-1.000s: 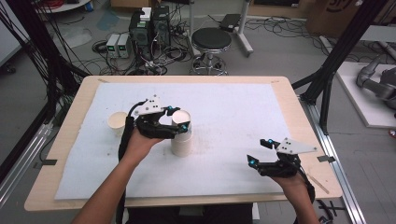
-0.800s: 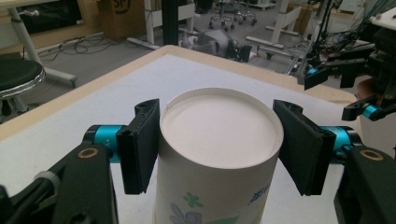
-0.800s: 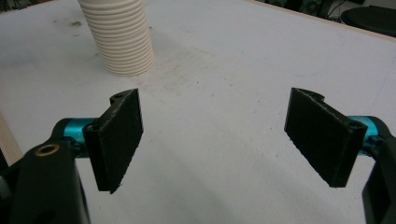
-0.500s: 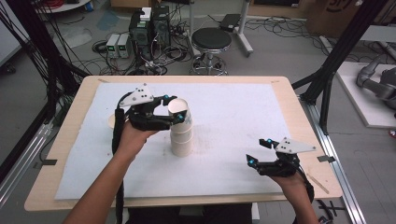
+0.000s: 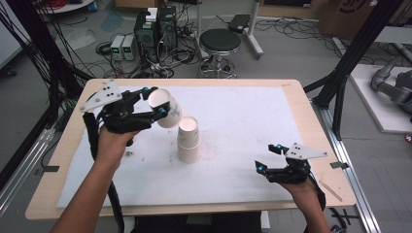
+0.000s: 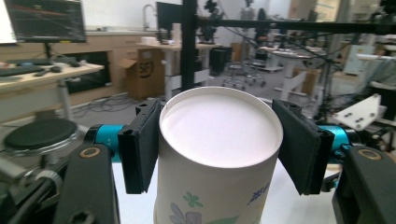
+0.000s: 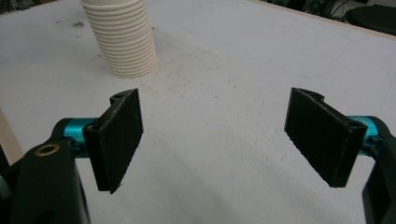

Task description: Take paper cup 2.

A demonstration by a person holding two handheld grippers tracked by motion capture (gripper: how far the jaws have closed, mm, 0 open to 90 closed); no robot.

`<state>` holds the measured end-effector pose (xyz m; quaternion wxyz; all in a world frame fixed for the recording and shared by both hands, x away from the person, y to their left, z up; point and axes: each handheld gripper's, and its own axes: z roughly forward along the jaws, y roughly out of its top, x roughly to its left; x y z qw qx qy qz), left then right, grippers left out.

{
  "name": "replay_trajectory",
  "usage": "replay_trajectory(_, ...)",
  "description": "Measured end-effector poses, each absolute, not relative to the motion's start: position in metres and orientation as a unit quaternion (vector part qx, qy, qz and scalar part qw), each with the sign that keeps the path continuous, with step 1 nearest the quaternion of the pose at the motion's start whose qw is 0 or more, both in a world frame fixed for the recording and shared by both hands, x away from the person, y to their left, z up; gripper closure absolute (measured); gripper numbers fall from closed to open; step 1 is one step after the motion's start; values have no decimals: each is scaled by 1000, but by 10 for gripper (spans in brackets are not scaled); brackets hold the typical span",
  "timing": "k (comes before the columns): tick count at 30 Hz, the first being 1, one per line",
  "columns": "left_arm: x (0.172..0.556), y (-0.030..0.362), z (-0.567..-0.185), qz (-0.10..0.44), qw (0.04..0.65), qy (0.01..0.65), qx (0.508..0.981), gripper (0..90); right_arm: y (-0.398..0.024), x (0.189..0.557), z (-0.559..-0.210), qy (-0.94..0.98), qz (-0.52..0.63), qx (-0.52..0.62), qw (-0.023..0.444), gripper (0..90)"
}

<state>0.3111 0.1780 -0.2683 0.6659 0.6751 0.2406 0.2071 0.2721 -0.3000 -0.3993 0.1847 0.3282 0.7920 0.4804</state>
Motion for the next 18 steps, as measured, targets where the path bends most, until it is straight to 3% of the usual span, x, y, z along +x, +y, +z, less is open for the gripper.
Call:
replay_trajectory(5, 301, 196, -282, 238, 638, 258, 686, 357, -299, 273, -400, 792, 480, 329, 183, 199)
replay_trajectory(18, 288, 215, -323, 227, 620, 285, 695, 357, -296, 274, -399, 793, 481, 324, 185, 199)
